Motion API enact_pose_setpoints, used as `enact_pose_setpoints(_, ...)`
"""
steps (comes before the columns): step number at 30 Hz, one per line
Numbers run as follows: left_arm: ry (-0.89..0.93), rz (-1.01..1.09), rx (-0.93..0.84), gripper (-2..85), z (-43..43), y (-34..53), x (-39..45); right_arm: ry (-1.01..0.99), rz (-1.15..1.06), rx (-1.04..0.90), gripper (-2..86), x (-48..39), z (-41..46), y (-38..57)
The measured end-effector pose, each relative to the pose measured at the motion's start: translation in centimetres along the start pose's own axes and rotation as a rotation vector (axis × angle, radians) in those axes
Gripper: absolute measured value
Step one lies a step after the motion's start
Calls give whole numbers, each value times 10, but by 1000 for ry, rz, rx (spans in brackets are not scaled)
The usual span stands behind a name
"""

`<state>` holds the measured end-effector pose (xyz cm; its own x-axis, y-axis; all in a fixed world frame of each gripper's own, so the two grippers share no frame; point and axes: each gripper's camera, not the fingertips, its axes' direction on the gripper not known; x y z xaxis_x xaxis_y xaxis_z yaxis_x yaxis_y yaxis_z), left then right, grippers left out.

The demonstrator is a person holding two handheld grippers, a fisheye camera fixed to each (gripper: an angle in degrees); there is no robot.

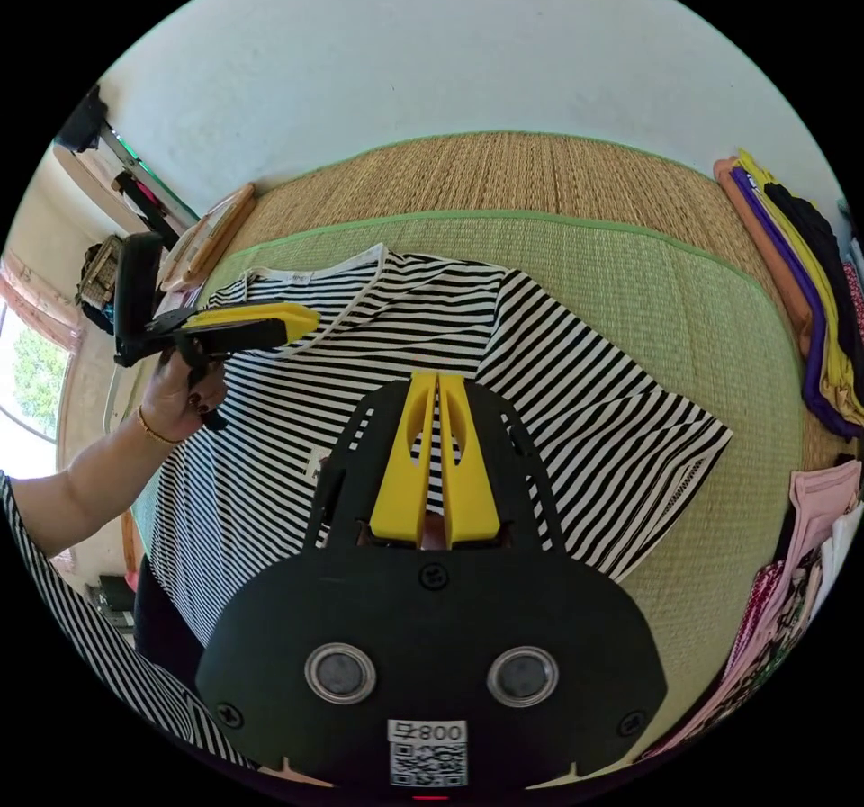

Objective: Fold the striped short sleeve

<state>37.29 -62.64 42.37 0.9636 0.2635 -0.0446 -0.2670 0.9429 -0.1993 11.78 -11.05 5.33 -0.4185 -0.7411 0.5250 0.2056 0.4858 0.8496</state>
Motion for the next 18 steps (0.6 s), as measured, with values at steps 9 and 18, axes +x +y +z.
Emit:
enact_pose_setpoints(9,26,-102,7,10,4,-16,-18,-67,-10,28,1,27,-9,23)
enact_pose_setpoints(18,-29,-139,149,15,-52,19,-24,-21,-49,32,1,21,-32,18)
